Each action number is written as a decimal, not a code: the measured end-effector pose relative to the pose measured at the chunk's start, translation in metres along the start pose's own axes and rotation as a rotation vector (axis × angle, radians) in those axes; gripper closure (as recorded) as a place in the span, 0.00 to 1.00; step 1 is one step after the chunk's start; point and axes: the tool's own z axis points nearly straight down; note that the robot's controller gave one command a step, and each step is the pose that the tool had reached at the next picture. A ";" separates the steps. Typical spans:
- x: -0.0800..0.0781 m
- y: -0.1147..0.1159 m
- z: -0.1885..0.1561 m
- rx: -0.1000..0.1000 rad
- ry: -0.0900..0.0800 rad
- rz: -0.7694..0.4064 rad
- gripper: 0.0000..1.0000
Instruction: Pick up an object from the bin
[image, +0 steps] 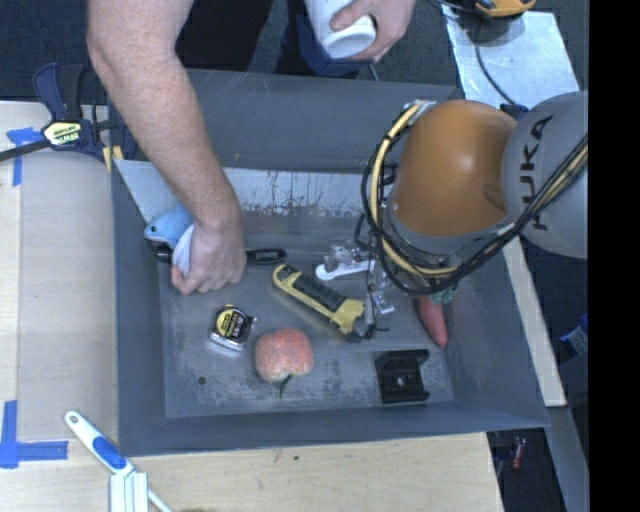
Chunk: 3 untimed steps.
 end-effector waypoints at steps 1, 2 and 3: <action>-0.035 -0.020 0.094 -0.004 0.006 0.118 0.00; -0.023 -0.015 0.073 -0.004 0.011 0.099 0.00; 0.011 0.038 0.057 -0.008 0.013 -0.122 0.00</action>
Offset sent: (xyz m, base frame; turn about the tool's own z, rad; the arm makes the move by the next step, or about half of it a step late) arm 0.0046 -0.0028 0.0285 0.0347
